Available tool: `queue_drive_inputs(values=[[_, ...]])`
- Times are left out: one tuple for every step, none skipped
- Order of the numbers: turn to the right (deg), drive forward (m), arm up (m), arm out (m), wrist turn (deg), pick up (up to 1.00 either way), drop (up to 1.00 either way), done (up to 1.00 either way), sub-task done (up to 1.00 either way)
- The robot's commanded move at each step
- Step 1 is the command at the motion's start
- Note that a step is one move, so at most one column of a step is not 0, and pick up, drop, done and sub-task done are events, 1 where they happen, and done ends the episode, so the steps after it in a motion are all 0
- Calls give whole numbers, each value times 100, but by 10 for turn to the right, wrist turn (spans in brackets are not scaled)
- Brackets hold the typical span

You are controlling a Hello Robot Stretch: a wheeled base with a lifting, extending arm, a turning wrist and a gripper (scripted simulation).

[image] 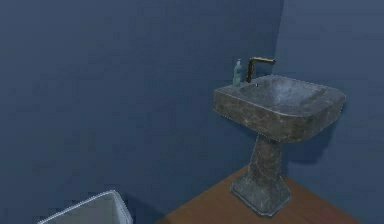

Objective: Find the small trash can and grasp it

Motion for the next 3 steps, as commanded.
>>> queue_drive_inputs(values=[[0, 0, 0, 0, 0, 100, 0, 0, 0], [0, 0, 10, 0, 0, 0, 0, 0, 0], [0, 0, 0, 0, 0, 0, 0, 100, 0]])
